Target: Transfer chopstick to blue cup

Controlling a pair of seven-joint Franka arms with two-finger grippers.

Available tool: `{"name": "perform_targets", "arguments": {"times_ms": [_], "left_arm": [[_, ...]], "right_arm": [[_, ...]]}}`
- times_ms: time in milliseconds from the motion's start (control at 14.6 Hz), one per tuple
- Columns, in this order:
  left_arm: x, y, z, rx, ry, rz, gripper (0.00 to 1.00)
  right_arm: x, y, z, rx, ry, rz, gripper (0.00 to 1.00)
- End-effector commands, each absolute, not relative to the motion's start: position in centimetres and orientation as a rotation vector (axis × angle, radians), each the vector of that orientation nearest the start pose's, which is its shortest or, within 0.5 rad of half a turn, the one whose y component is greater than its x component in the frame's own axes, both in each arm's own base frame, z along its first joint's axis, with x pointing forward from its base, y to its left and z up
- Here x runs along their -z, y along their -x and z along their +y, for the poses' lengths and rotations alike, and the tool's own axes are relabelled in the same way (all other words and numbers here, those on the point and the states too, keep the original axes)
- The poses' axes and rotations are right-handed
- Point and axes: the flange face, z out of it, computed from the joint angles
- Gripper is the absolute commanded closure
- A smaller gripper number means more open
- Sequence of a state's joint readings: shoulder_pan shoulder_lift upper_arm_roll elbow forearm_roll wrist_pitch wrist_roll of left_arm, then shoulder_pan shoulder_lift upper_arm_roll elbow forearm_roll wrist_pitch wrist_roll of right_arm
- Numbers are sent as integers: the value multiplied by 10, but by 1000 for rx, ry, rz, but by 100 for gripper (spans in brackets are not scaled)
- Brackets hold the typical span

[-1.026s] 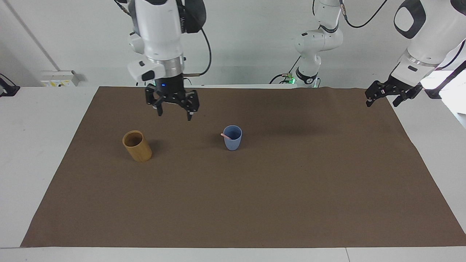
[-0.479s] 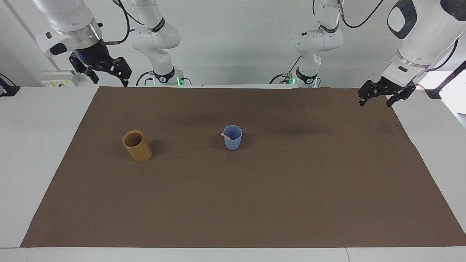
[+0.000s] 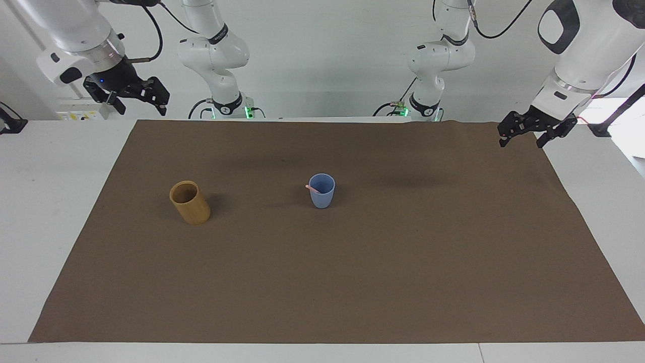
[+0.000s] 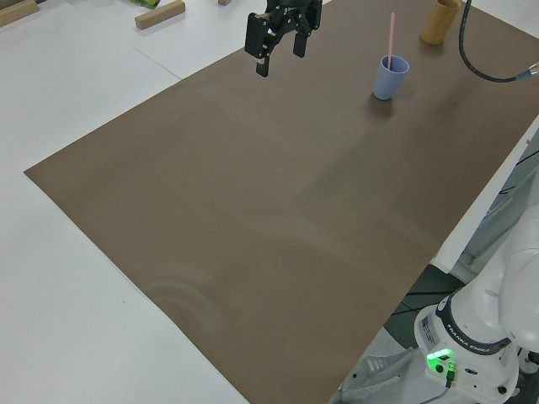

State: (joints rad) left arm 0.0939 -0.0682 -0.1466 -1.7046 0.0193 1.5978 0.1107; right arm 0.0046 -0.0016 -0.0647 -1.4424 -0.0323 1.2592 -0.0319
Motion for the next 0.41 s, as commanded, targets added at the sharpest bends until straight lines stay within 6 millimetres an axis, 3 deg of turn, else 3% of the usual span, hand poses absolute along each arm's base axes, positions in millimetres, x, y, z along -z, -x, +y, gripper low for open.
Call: {"name": "perform_targets", "arguments": {"times_ms": [0,342], "left_arm": [[-603,-524,-26,-63,3091,248,1],[-603,-525,-27,-60,3091,250,1]], "right_arm": [[-660,-511,-35,-278,3144,16,0],[-660,-511,-38,-275,3155,20,0]]}}
